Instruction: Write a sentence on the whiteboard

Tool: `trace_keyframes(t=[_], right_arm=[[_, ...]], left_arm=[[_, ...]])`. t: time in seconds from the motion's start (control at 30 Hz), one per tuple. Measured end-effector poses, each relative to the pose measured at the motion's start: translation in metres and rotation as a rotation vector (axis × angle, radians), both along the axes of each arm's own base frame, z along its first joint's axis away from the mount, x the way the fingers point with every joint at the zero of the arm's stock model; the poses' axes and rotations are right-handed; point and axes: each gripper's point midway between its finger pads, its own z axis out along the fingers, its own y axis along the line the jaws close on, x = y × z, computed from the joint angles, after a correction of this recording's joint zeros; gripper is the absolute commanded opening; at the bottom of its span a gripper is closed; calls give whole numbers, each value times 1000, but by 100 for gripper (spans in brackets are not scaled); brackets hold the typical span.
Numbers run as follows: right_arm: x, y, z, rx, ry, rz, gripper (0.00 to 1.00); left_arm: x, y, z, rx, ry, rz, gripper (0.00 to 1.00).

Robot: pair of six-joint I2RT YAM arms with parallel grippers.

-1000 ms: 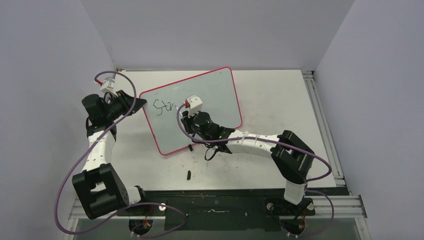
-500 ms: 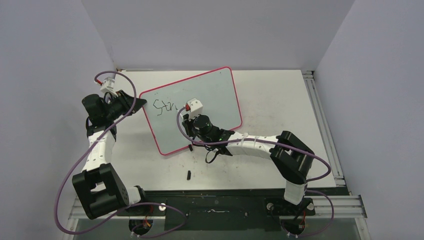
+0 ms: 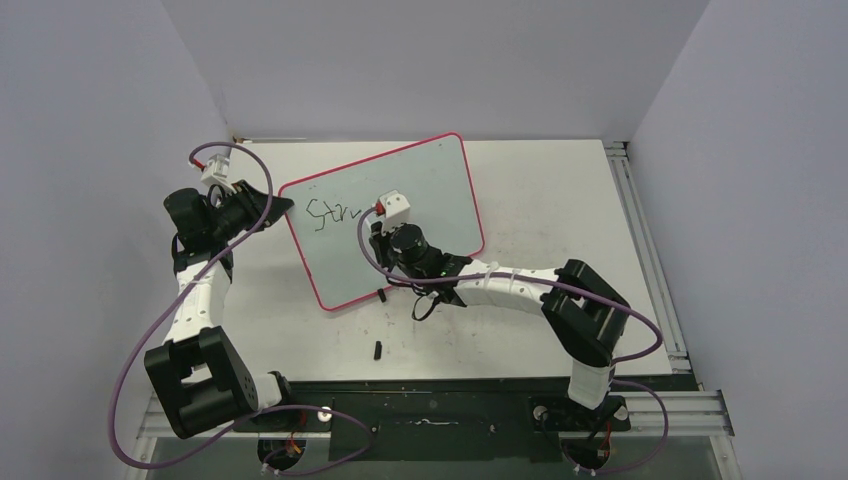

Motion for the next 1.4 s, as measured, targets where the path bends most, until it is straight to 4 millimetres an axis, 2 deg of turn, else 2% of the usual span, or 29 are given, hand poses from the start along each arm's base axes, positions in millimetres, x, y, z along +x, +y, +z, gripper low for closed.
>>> trace_keyframes(t=[0.27, 0.53, 1.23, 1.4], right_arm=[[6, 3, 13, 12, -16, -3, 5], [7, 8, 7, -2, -16, 12, 5], [-9, 17, -1, -34, -6, 59, 5], [-15, 17, 5, -41, -2, 86, 5]], left_arm=[[0, 0, -1, -2, 4, -1, 20], [-1, 0, -1, -2, 6, 0, 20], [-1, 0, -1, -3, 7, 0, 20], [-1, 0, -1, -3, 5, -1, 20]])
